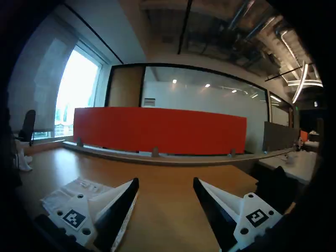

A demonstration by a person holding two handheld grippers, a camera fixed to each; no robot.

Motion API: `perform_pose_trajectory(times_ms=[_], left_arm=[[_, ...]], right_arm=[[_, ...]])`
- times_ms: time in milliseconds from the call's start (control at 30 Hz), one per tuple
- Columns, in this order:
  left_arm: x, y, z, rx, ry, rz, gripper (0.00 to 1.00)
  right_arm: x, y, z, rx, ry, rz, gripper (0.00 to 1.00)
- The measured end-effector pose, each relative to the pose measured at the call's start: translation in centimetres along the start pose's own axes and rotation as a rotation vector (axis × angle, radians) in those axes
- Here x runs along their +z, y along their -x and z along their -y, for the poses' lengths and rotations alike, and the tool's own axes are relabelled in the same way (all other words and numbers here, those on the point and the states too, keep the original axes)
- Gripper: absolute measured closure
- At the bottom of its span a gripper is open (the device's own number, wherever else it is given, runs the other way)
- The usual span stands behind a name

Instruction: Fold towel

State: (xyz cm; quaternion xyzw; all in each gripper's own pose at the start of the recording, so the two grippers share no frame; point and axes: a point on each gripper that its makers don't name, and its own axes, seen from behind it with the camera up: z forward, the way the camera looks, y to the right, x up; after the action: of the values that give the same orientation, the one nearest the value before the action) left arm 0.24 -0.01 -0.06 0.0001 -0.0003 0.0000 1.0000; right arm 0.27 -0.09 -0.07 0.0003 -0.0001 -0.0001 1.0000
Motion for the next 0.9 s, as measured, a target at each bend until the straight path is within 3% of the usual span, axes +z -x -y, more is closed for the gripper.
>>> perform_pose_trajectory(times_ms=[500,900], left_arm=[[-1.6,-7.2,0.3,0.019,-0.001,0.028,0.04],[-2.4,-10.2,0.1,0.021,0.01,0.055,0.04]], right_arm=[[-1.8,-7.8,1.0,-0.001,-0.01,0.026,0.0],[-2.6,-11.0,1.0,-0.028,-0.007,0.038,0.0]])
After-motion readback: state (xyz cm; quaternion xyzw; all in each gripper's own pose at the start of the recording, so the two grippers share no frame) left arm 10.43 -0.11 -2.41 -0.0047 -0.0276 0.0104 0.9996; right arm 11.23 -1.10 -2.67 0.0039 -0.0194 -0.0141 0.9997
